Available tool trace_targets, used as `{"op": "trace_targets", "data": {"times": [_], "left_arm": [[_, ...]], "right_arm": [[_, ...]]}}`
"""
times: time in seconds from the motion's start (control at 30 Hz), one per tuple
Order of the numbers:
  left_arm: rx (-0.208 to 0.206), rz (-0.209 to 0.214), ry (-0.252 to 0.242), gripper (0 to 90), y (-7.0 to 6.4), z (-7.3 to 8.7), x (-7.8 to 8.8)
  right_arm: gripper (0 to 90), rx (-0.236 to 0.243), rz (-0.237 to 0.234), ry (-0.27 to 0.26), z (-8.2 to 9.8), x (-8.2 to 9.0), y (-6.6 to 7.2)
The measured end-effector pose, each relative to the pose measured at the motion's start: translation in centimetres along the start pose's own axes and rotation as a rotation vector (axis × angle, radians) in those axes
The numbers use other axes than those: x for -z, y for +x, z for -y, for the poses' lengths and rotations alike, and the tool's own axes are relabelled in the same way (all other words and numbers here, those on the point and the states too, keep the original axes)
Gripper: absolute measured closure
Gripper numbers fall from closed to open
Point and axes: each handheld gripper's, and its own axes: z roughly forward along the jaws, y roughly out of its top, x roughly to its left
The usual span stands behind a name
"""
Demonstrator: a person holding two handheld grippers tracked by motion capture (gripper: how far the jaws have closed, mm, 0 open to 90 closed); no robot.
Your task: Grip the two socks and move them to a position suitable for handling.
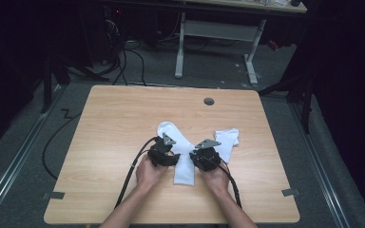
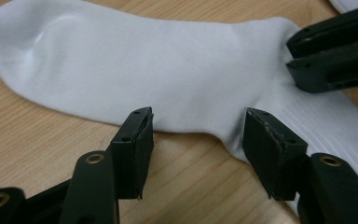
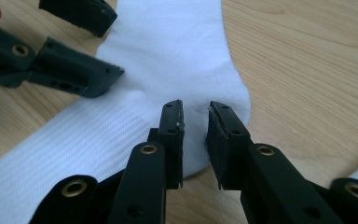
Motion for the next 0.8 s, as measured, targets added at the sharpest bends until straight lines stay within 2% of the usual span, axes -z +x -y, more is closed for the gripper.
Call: {"op": "trace_targets", "data": {"times": [0.2,0.27,0.33,0.47,0.53,0.67,0.8], "left_arm": [[0.005,0.011,0.006,42.3,-0.4,0.0,0.3],[-0.002,0.017,-0.02,41.7,-0.7,0.3,0.8],[-0.005,0.029,-0.024,41.3,-1.0,0.5,1.2],[-0.034,0.024,0.008,40.6,-1.4,1.0,1.1],[-0.011,0.036,-0.004,40.2,-1.2,1.2,1.1],[-0.007,0.029,-0.014,39.5,-1.1,1.4,1.1],[0.021,0.045,-0.033,38.5,-0.9,1.7,1.3]], "right_arm": [[71.7,-0.032,-0.003,-0.004,0.1,0.1,-0.5],[71.1,-0.03,0.003,-0.018,0.0,0.2,-0.4],[71.0,-0.035,0.009,-0.034,-0.1,0.3,-0.4],[70.6,-0.046,0.015,-0.033,-0.4,-0.1,-0.7],[69.4,-0.051,0.013,-0.014,-0.3,-0.5,-0.9],[64.9,-0.059,0.01,-0.014,-0.3,-0.5,-1.0],[63.7,-0.067,0.008,-0.032,-0.2,-0.1,-1.2]]}}
